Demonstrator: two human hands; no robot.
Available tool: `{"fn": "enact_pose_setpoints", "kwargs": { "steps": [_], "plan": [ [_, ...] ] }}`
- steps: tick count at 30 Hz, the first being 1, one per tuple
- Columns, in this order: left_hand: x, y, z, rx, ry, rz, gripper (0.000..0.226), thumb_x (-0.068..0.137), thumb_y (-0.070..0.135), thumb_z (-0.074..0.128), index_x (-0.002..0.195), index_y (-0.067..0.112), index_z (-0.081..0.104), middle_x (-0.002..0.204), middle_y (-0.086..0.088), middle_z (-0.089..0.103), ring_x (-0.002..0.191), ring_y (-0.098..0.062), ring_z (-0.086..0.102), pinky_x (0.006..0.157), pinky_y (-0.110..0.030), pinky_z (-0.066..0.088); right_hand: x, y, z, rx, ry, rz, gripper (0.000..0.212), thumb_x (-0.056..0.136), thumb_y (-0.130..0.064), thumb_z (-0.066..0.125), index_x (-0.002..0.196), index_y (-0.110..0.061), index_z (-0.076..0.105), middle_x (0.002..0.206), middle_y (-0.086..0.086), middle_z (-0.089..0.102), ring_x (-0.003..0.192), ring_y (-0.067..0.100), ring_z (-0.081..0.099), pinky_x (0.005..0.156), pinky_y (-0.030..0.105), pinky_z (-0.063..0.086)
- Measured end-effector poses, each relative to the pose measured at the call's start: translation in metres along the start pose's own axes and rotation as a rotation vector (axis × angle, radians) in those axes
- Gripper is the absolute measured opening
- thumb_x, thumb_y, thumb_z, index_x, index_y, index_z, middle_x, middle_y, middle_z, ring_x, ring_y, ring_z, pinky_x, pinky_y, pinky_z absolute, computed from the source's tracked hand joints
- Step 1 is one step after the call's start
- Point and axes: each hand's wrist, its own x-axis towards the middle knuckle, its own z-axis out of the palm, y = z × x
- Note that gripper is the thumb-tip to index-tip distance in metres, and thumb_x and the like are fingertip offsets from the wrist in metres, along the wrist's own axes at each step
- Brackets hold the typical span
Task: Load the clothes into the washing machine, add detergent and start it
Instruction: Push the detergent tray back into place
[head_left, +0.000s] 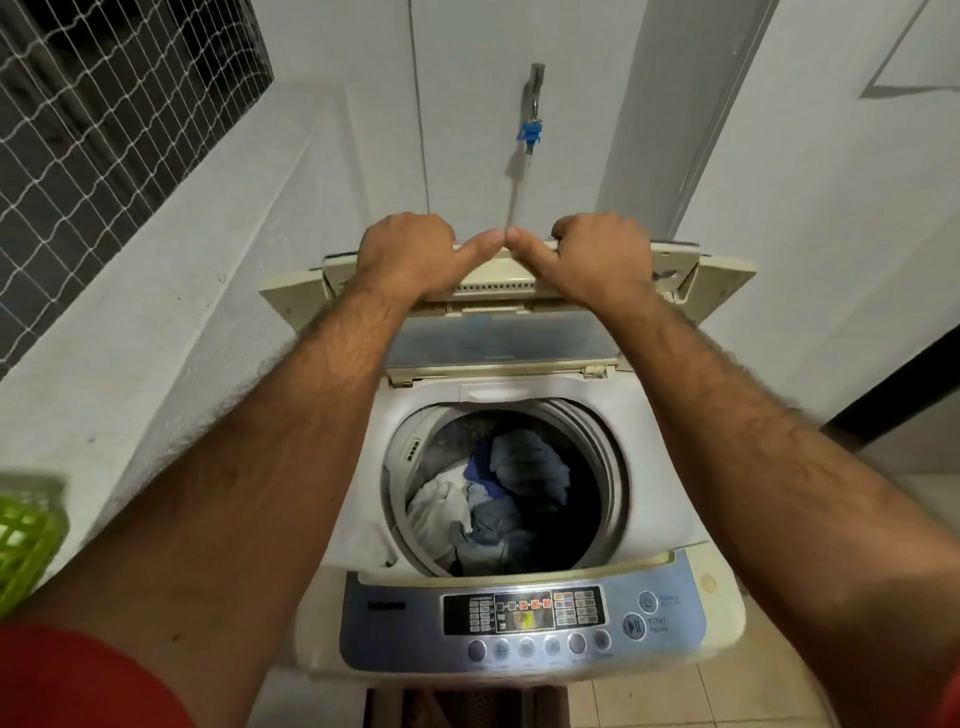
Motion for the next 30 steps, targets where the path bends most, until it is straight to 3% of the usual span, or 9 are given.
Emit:
{"fn": "enact_pose_setpoints", "kwargs": {
  "steps": [3,5,7,13,16,19,21,25,30],
  "plan": [
    [-0.017,0.003,0.002,-0.055,-0.065,0.025,0.092,0.081,0.083,0.007,0.083,0.017,0.072,0.077,-0.004,0.065,0.077,-0.024,0.058,0.068,-0.034,0.040,-0.022,0.000,-0.003,-0.001,-0.009,-0.040,0.089,0.081,-0.086,0.012,0.068,-0.014,0.063,0.058,0.002,0.056,0.059,0.022,0.056,0.053,0.027,0.039],
    [-0.035,0.008,0.006,-0.086,-0.085,0.029,0.087,0.086,0.077,0.008,0.105,0.020,0.071,0.099,-0.009,0.068,0.093,-0.029,0.060,0.076,-0.037,0.039,-0.040,-0.001,-0.002,-0.005,-0.014,-0.073,0.087,0.084,-0.084,0.014,0.064,-0.014,0.061,0.055,0.001,0.052,0.056,0.023,0.055,0.050,0.026,0.035],
    [-0.057,0.011,0.012,-0.110,-0.094,0.038,0.082,0.089,0.073,0.010,0.113,0.021,0.068,0.113,-0.011,0.067,0.103,-0.031,0.059,0.081,-0.038,0.041,-0.060,0.001,-0.001,-0.009,-0.039,-0.124,0.086,0.086,-0.082,0.015,0.063,-0.013,0.061,0.057,0.003,0.056,0.058,0.024,0.057,0.052,0.027,0.038],
    [-0.131,0.021,0.045,-0.126,-0.064,0.064,0.074,0.089,0.073,0.013,0.083,0.025,0.069,0.090,-0.005,0.070,0.087,-0.029,0.062,0.069,-0.034,0.044,-0.130,0.001,0.011,0.022,-0.156,-0.204,0.086,0.085,-0.082,0.015,0.064,-0.013,0.063,0.059,0.002,0.055,0.060,0.025,0.054,0.059,0.033,0.042],
    [-0.166,0.026,0.066,-0.119,-0.035,0.066,0.075,0.087,0.074,0.014,0.083,0.025,0.071,0.077,0.000,0.068,0.076,-0.025,0.062,0.063,-0.032,0.047,-0.165,-0.001,0.021,0.024,-0.190,-0.223,0.086,0.084,-0.082,0.013,0.065,-0.016,0.065,0.055,-0.001,0.053,0.062,0.024,0.059,0.061,0.032,0.036],
    [-0.188,0.029,0.085,-0.172,-0.053,0.062,0.073,0.084,0.077,0.020,0.060,0.020,0.059,0.061,0.004,0.057,0.063,-0.018,0.055,0.052,-0.029,0.039,-0.193,-0.003,0.030,0.034,-0.278,-0.204,0.088,0.080,-0.084,0.007,0.075,-0.020,0.067,0.067,0.001,0.064,0.071,0.024,0.060,0.082,0.040,0.039],
    [-0.200,0.029,0.098,-0.235,-0.077,0.070,0.067,0.081,0.078,0.027,0.053,0.023,0.052,0.064,0.005,0.056,0.073,-0.012,0.053,0.054,-0.028,0.036,-0.209,-0.005,0.039,0.030,-0.283,-0.210,0.095,0.073,-0.088,-0.002,0.075,-0.021,0.066,0.071,0.002,0.068,0.074,0.023,0.064,0.090,0.043,0.036],
    [-0.217,0.027,0.120,-0.306,-0.190,0.092,0.058,0.079,0.076,0.042,0.052,0.025,0.051,0.080,0.004,0.057,0.093,-0.009,0.050,0.066,-0.029,0.039,-0.238,-0.006,0.062,0.020,-0.339,-0.231,0.102,0.067,-0.091,-0.013,0.071,-0.022,0.063,0.070,0.000,0.067,0.073,0.020,0.061,0.089,0.043,0.035],
    [-0.237,0.030,0.145,-0.221,-0.336,0.098,0.050,0.084,0.068,0.046,0.068,0.025,0.067,0.099,0.003,0.059,0.111,-0.010,0.047,0.086,-0.033,0.041,-0.269,-0.009,0.092,-0.005,-0.448,-0.223,0.088,0.073,-0.089,0.007,0.076,-0.021,0.062,0.080,0.002,0.070,0.087,0.023,0.061,0.091,0.043,0.033]
  ]
}}
